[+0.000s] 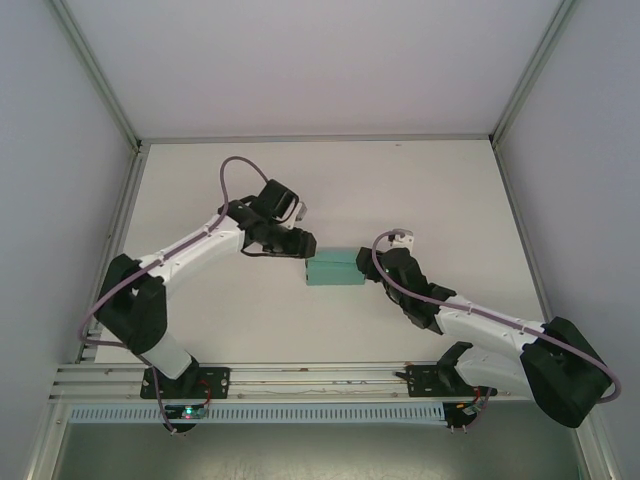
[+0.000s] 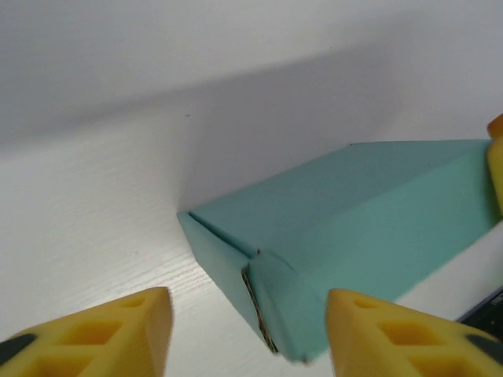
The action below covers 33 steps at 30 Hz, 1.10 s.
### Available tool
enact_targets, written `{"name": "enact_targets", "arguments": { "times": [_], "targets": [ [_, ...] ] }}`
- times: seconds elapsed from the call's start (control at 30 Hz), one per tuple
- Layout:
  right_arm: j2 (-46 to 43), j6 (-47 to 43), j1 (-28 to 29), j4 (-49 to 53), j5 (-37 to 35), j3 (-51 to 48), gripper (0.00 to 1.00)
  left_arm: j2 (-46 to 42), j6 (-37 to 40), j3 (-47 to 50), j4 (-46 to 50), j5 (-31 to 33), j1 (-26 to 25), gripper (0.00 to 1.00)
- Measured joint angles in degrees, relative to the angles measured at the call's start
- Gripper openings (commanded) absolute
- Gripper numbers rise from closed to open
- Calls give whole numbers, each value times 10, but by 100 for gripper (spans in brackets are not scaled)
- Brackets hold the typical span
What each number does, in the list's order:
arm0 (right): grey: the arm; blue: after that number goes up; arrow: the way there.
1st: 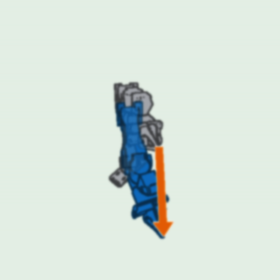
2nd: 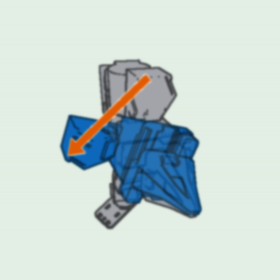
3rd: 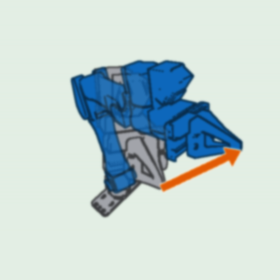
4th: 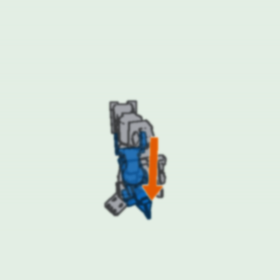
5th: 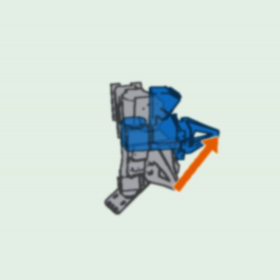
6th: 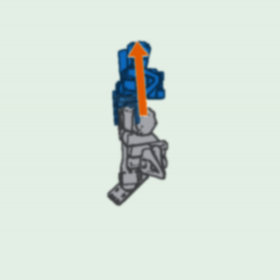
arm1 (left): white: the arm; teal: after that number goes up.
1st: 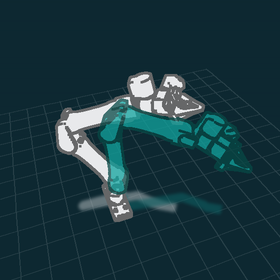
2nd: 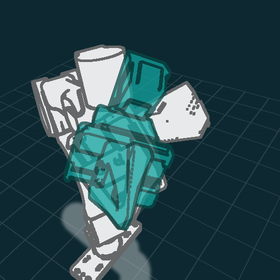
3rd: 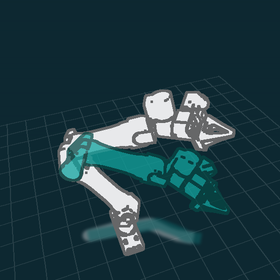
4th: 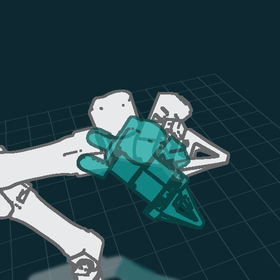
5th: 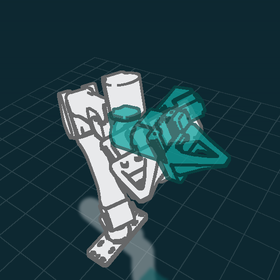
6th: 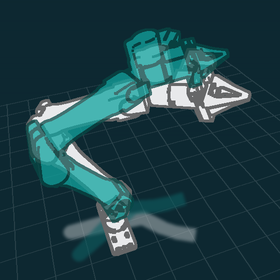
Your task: Assemble paper box
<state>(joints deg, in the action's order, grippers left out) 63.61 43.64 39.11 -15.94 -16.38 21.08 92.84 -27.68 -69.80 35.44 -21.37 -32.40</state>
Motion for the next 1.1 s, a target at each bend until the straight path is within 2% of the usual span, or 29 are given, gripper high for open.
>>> {"name": "enact_targets", "arguments": {
  "times": [0.03, 0.1, 0.23, 0.43, 0.57, 0.73, 0.8, 0.9, 1.1],
  "targets": [
    [-1, 0, 0, -1, 0, -2, 51, 7, -4, 9, -9, -9, 1, 31],
    [-2, 2, 0, -7, 0, -8, 50, 8, -14, 25, -34, -31, 2, 28],
    [-2, 4, 0, -46, 0, -29, 44, -20, -35, 89, -118, -51, 3, 26],
    [12, -6, -5, -166, 24, -77, 26, -50, -55, 177, -247, -61, 7, 27],
    [32, -37, -8, -229, 28, -91, 15, -44, -56, 186, -285, -68, 7, 26],
    [42, -73, -11, -267, 28, -101, 12, -42, -56, 193, -308, -72, 7, 30],
    [38, -81, -11, -266, 28, -102, 14, -43, -54, 193, -310, -72, 7, 31],
    [19, -92, -12, -236, 28, -97, 26, -45, -51, 191, -310, -71, 7, 37],
    [-32, -114, -18, -98, 24, -63, 56, -42, -31, 169, -267, -39, 7, 63]
  ]
}}
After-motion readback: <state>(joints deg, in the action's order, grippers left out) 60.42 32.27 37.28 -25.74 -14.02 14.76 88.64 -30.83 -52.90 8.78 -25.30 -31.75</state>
